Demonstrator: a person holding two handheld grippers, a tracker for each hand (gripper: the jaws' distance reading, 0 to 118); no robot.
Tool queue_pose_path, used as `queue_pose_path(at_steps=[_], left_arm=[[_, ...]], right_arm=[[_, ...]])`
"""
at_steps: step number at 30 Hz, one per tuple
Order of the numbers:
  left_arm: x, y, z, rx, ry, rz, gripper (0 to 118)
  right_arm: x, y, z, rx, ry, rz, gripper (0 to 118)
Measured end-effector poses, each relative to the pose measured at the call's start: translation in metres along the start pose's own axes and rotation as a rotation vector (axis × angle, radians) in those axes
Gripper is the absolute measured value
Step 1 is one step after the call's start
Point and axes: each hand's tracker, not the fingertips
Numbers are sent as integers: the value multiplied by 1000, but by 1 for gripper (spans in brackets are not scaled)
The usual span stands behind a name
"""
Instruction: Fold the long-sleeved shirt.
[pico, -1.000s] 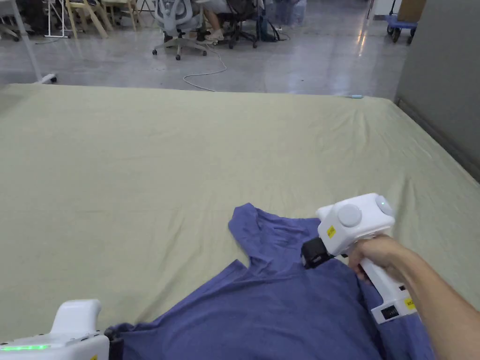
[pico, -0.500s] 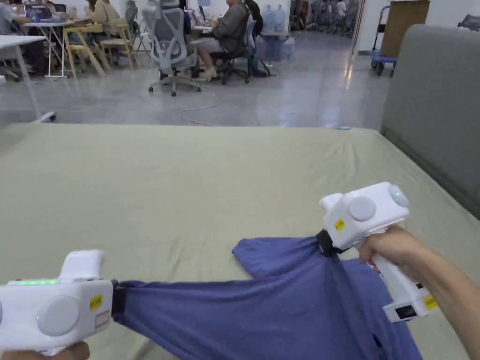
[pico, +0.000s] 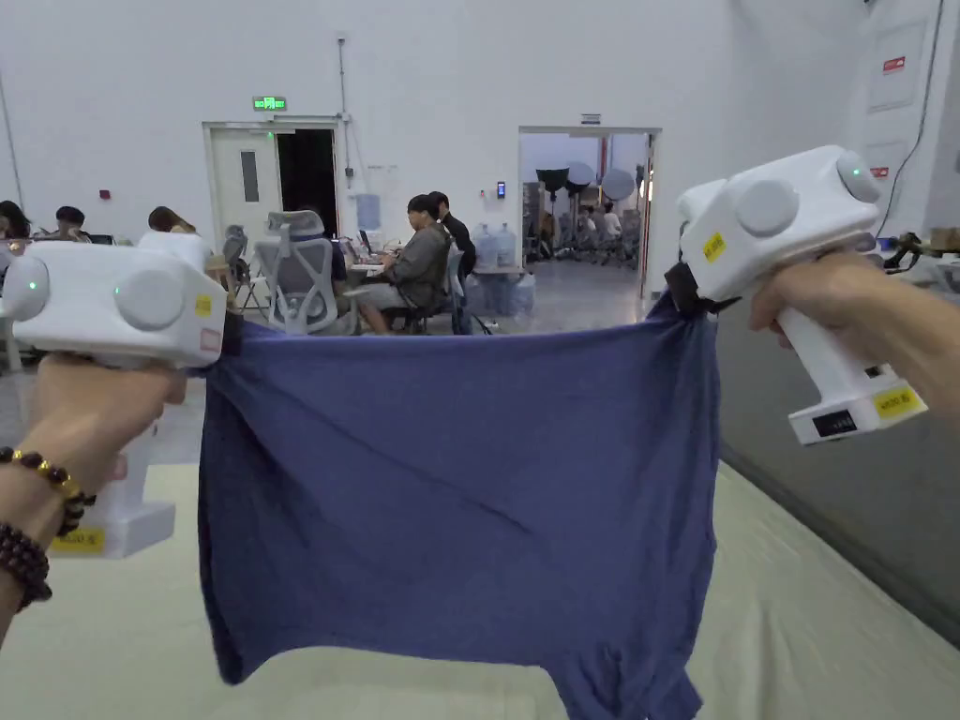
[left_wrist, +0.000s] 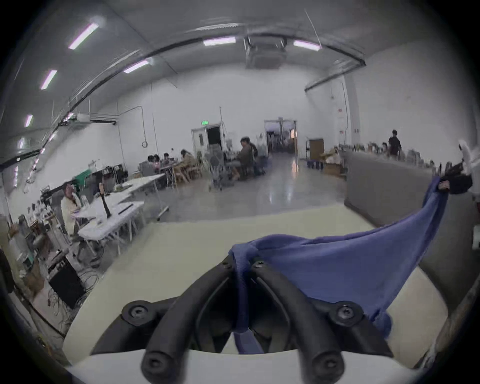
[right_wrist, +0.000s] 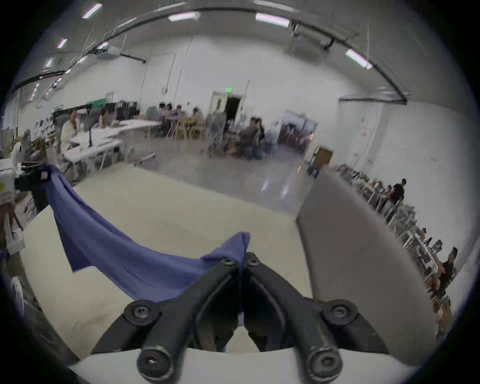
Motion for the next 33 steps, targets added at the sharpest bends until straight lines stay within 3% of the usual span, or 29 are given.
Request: queue_pose_path(at_steps=[8, 14, 19, 28, 33], left_arm=[[7, 103, 5, 130, 35, 6, 3], [17, 111, 3, 149, 41, -31, 3], [16, 67, -20, 75, 22, -26, 3], [10, -92, -83, -156, -9, 20, 3], [7, -157, -88, -273, -48, 119, 3]], right_arm=[[29, 90, 20, 184, -152, -88, 0], [36, 81, 9, 183, -148, -106, 0], [24, 32, -25, 101, -76, -130, 0], [-22, -102, -104, -69, 46, -167, 0], [-36, -154, -133, -176, 88, -196, 0]])
